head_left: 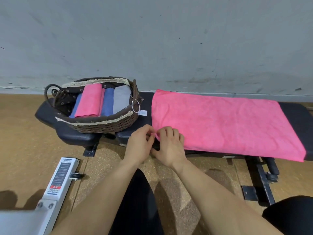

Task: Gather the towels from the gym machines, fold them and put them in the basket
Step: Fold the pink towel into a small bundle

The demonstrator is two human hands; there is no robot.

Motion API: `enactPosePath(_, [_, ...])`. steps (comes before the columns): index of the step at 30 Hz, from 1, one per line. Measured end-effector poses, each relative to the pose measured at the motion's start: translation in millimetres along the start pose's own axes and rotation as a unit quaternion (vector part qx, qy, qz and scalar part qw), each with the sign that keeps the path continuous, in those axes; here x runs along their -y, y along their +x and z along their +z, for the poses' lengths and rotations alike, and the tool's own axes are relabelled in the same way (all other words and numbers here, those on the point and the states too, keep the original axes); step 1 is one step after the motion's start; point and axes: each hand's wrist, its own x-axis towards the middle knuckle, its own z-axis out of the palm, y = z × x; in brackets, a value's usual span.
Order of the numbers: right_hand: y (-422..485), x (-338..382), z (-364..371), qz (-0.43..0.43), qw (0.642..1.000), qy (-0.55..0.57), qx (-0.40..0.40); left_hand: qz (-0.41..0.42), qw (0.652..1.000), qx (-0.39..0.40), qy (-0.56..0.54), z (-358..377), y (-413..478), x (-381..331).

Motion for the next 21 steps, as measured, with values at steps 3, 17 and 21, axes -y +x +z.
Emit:
enactPosePath(3, [0.9, 2.1, -1.8, 0.013, 0.997, 0.045, -0.059, -0.058, 0.99, 0.009, -0.127, 2.5, 1.2, -12.4])
enactPosePath(17, [12.6, -56.0, -56.6, -0.014, 0.994, 0.08, -0.072, -0.005, 0.998, -0.059, 0.023, 37.6, 90.7, -60.8])
enactPosePath(21, [14.2, -73.6, -58.5, -0.004, 0.994, 0.093, -0.06, -0.083, 0.99, -0.008, 0.112, 50.5, 146.8, -60.1])
